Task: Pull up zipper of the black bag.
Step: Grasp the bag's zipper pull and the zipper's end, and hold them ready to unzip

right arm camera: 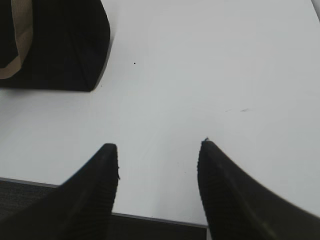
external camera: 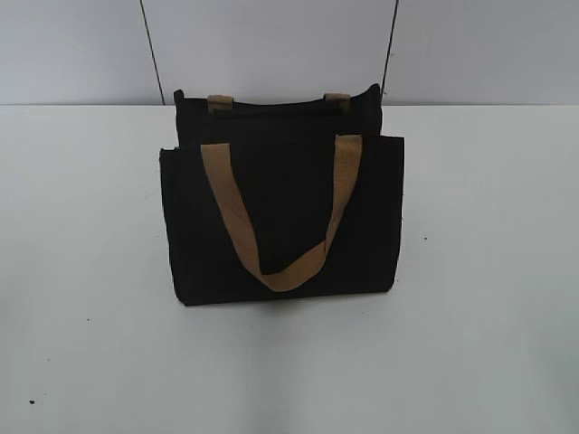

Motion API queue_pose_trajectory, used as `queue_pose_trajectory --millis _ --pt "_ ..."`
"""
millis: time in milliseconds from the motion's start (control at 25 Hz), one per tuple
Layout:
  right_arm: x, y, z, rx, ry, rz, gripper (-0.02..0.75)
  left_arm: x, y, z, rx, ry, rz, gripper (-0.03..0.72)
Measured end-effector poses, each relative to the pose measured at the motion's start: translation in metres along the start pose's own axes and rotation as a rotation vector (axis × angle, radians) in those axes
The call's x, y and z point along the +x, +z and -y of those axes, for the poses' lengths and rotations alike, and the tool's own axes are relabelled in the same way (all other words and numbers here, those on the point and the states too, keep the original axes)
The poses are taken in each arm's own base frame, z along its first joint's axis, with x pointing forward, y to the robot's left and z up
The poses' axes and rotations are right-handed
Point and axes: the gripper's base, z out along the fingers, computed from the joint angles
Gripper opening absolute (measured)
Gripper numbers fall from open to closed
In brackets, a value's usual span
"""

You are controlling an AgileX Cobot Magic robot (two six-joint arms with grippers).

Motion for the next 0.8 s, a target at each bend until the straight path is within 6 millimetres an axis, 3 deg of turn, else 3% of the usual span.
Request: queue_pose_trajectory --millis 320,480,800 --pt "0.0 0.0 0.0 0.0 0.0 0.0 0.399 -0.031 0.079 -0.001 -0.006 0.008 0.116 0.436" --pt "0.0 0.0 0.0 0.0 0.0 0.0 0.399 -0.025 0.124 0.0 -0.005 0.026 0.197 0.436" --pt "0.0 0.0 0.0 0.0 0.0 0.0 0.399 0.008 0.205 0.008 0.038 0.016 0.155 0.436"
